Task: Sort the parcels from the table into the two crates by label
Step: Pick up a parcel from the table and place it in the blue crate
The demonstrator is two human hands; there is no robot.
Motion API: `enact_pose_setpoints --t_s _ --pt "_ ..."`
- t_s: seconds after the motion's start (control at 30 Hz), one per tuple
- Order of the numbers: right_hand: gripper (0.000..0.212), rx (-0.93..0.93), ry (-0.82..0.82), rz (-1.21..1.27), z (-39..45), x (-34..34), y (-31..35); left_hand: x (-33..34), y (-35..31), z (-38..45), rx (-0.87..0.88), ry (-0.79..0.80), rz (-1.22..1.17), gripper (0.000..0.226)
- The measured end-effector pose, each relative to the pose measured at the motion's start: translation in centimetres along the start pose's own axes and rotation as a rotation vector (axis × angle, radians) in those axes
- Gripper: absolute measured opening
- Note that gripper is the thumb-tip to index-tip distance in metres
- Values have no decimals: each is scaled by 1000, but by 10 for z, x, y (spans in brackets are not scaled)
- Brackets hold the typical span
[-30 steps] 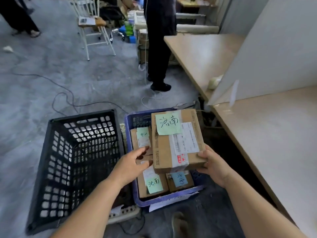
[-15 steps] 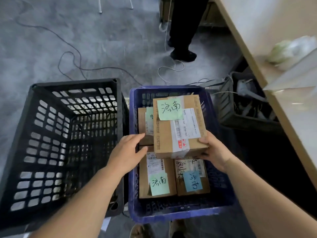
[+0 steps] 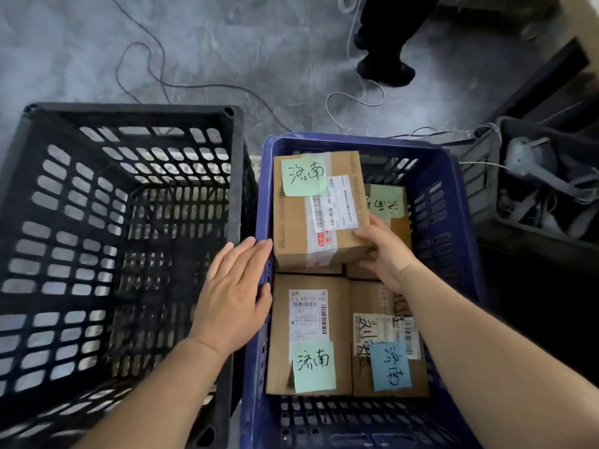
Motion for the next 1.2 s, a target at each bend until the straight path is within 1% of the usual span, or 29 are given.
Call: enact_pose_setpoints --t_s 0.1,0.13,0.27,0.33,0.4,0.53,0.63,0.7,0.83,1.0,1.1,1.2 --pt "68 -21 -85 -157 12 16 2 1 1 0 -14 13 -17 61" --pt "70 -26 -118 -180 12 21 3 1 1 1 -12 10 -18 62" --pt "64 -58 -186 -252 9 29 7 1 1 1 -14 -3 -26 62" --pt "61 -70 -194 -329 6 31 16 0 0 1 0 -2 -20 61" --pt "56 -60 -198 -430 3 32 23 -1 0 1 1 36 -1 61" --pt "58 -82 -250 -790 -29 30 35 -15 -4 5 -30 130 34 58" --pt "52 -132 -303 -1092 -78 27 47 -38 -13 16 -79 259 -11 56" --pt "50 -158 -347 -1185 -116 23 54 -60 -27 17 -101 326 -20 52" --pt "46 -213 -437 -1241 -198 17 65 -97 -60 -4 -104 365 -41 50" --pt "38 -241 -551 -1286 -301 7 70 -136 -106 -42 -95 338 -143 49" --pt "36 -244 -647 -1243 -354 0 62 -150 -135 -66 -93 313 -191 50" --pt "37 -219 -732 -1232 -396 -9 51 -159 -167 -86 -37 280 -237 49"
Point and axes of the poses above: each hand's wrist, its own z-axis towards the middle knuckle, its own x-axis out of the palm, y = z × x, the point moved 2 cm from there along z, towards the middle knuckle, and after that the axes turned 3 degrees about -y, right-handed, at the moved point
